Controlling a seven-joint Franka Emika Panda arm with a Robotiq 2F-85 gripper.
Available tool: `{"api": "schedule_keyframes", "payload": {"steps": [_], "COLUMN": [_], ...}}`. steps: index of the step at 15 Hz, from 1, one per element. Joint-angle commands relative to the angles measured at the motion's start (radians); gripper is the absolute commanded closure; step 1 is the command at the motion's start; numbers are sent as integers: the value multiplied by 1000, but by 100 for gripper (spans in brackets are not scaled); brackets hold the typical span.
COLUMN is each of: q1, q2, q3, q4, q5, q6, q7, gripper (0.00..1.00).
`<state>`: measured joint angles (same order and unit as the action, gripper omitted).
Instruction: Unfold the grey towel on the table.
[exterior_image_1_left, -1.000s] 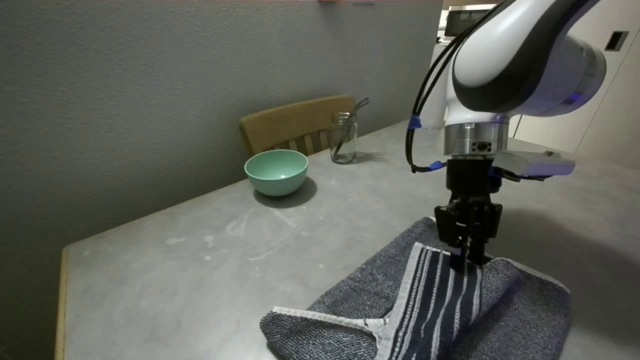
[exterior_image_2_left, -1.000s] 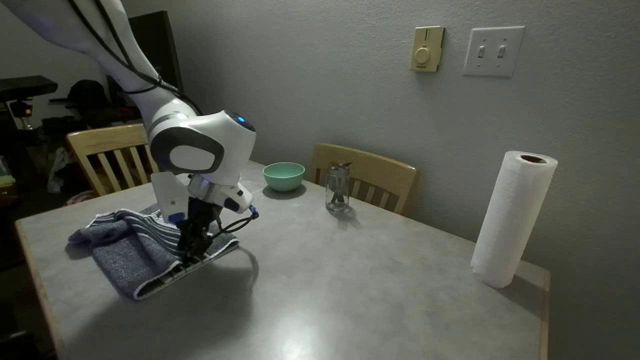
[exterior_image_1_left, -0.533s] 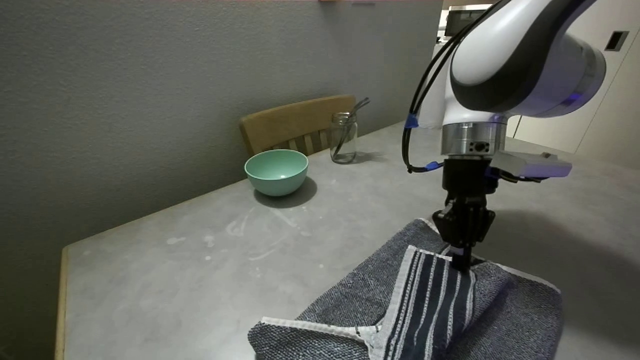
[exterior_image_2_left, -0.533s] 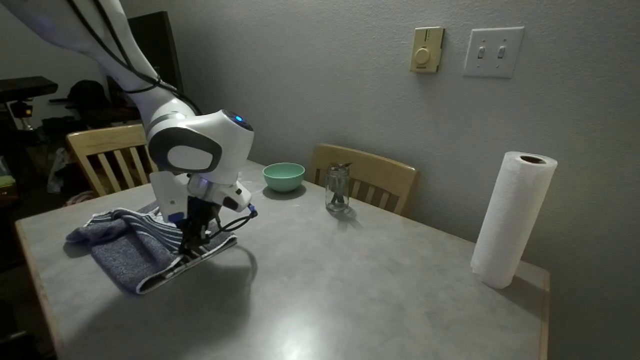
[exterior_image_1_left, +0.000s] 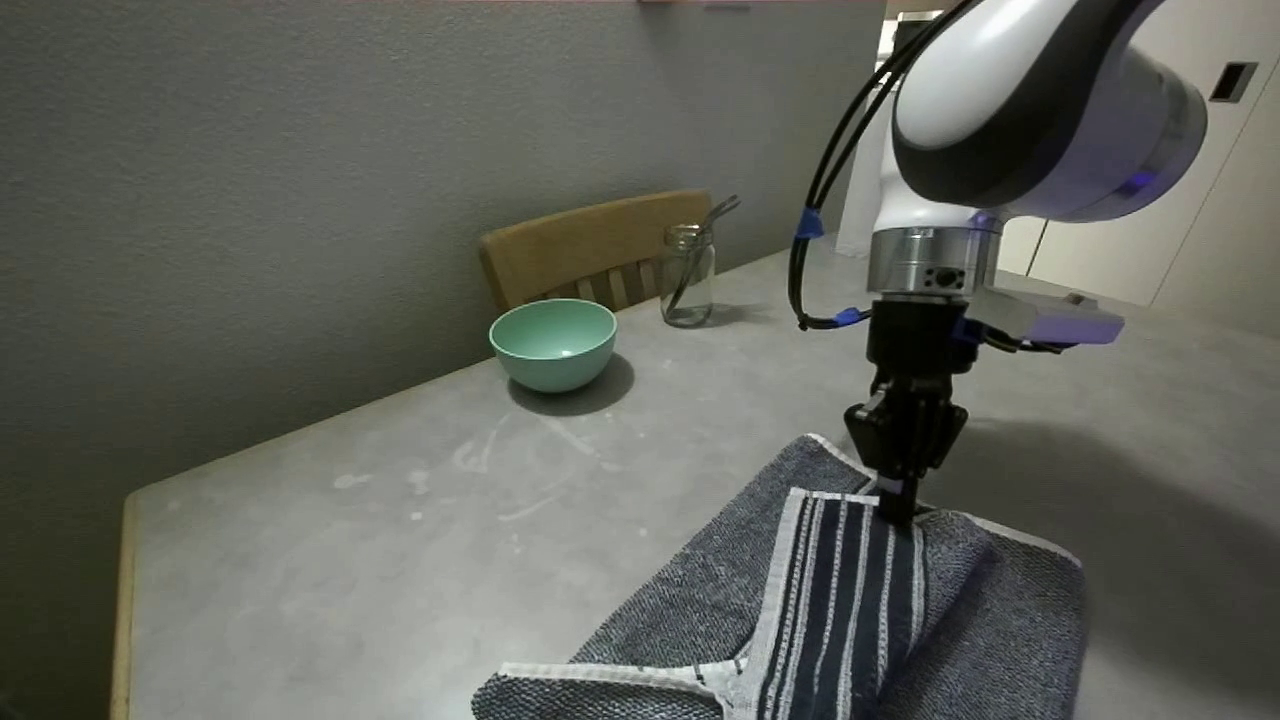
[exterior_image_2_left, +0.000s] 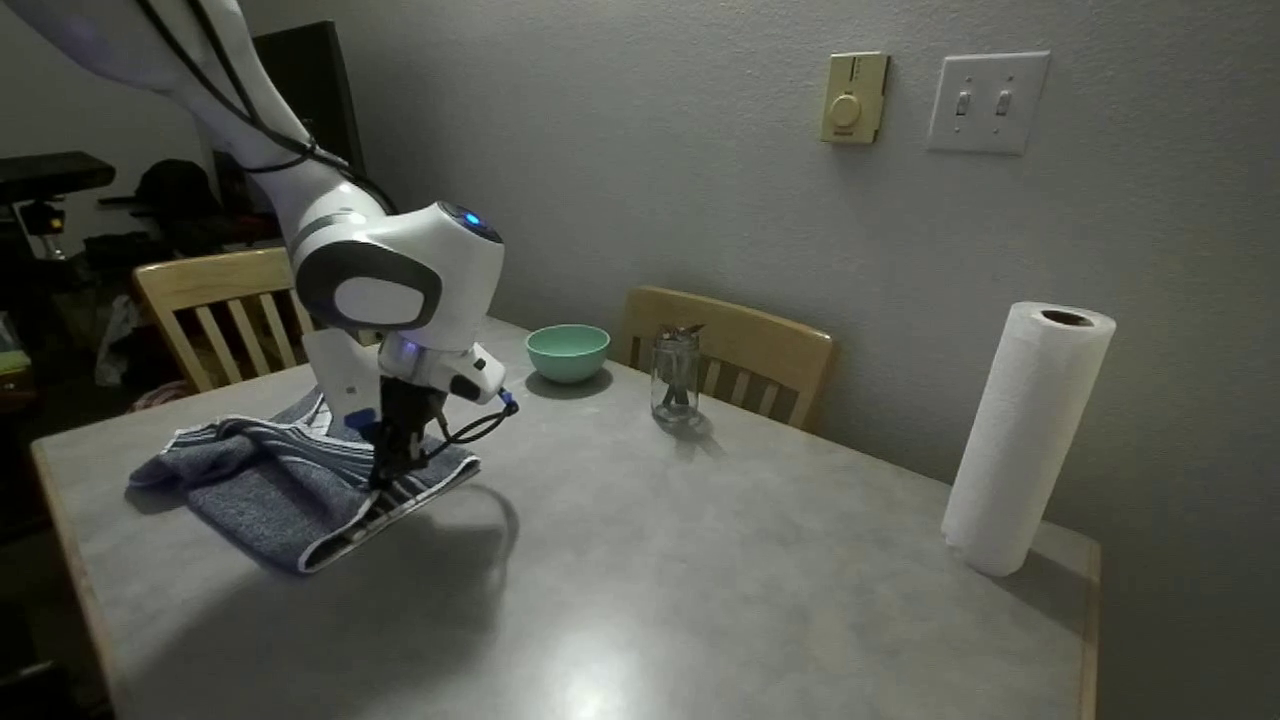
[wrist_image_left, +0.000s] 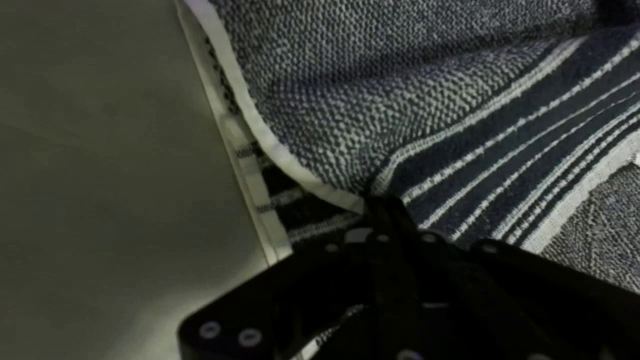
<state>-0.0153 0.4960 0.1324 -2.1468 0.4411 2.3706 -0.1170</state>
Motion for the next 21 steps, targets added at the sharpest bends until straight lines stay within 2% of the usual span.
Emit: {"api": "schedule_keyframes", "payload": {"steps": [1,13,19,20,21], "q1": [-8,-29,-82,-86,-88], "q2": [-61,-152,-174,-176,-181], "q3": [-22,-131,-155,-150,-146], "q4": [-32,-111,-142,-144,-148], "q5": [-30,-66,-34,-26,-23], "q6": [20,65,65,68,68], "q7": [15,73,51,51,53], "gripper": [99,99,99,73,71]}}
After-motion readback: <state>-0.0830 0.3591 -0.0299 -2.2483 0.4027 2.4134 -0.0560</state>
